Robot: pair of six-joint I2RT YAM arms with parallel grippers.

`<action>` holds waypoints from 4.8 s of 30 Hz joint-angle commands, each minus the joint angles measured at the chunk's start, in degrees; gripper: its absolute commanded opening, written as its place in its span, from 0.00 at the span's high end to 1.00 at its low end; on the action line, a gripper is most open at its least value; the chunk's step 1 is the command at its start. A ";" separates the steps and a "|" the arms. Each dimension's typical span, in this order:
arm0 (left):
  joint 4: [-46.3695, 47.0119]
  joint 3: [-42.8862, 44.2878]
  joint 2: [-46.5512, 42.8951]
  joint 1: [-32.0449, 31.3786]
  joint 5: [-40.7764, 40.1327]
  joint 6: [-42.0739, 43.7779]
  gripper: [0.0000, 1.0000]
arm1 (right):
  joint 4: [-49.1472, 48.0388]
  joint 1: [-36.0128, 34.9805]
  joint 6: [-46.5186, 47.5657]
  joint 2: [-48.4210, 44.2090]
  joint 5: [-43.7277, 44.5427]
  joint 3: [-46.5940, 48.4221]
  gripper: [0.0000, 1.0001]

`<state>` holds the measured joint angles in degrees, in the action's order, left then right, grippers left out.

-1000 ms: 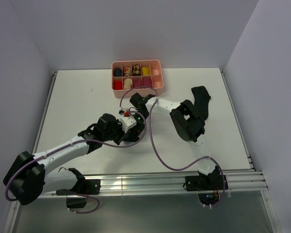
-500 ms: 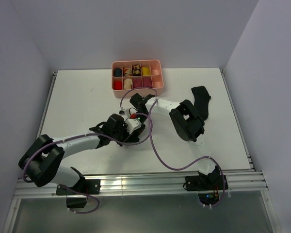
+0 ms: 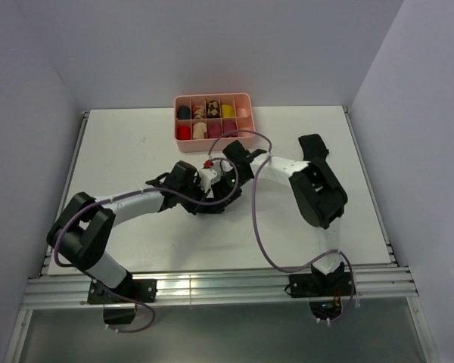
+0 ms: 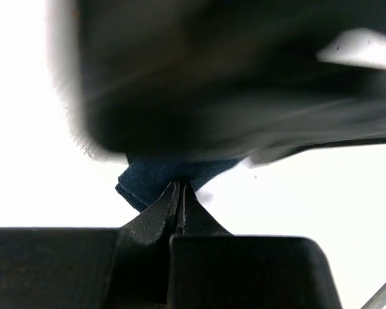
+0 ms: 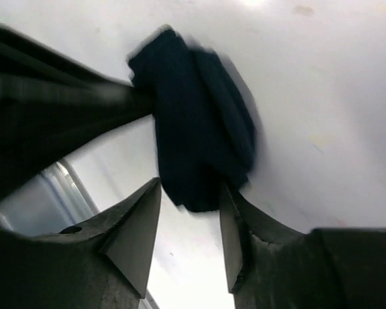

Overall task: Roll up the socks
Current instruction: Roll the sock at the center of the board.

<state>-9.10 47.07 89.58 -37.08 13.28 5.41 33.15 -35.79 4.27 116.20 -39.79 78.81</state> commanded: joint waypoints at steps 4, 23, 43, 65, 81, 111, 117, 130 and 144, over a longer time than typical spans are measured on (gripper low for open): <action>-4.52 7.15 3.58 5.26 10.79 -4.97 0.99 | -15.64 2.74 -6.29 -12.66 11.22 -10.57 0.50; -24.65 24.47 22.65 13.79 26.44 -2.42 0.99 | -36.58 -6.38 8.71 -32.37 28.52 -29.86 0.37; -34.05 32.56 30.03 18.36 33.56 -0.23 0.99 | -32.44 -21.25 27.18 -13.39 49.19 -17.46 0.36; -32.39 32.12 28.04 19.24 33.32 0.75 0.94 | -24.39 -20.55 26.93 -1.68 42.19 -10.97 0.90; 5.75 5.24 -4.58 26.62 -2.01 -32.38 0.87 | -4.24 -11.94 9.63 1.03 17.57 -1.91 1.00; 24.13 -22.20 -18.57 11.33 -7.56 -63.94 0.66 | -8.00 -4.11 -21.23 9.66 0.33 0.12 1.00; 21.50 -23.60 -19.97 10.36 -10.46 -67.19 0.63 | -10.38 -4.11 -23.34 8.78 2.08 -1.46 1.00; 18.07 -23.69 -18.92 10.36 -12.31 -73.17 0.52 | -11.87 -4.02 -24.58 8.60 3.93 -2.43 1.00; 22.55 -21.76 -10.31 9.84 -11.43 -75.72 0.53 | -13.02 -4.02 -24.75 8.43 5.78 -3.74 1.00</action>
<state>11.57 23.79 77.69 -26.68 2.39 -68.93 17.78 -39.70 -22.70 122.50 -44.69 78.28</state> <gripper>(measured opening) 0.472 0.144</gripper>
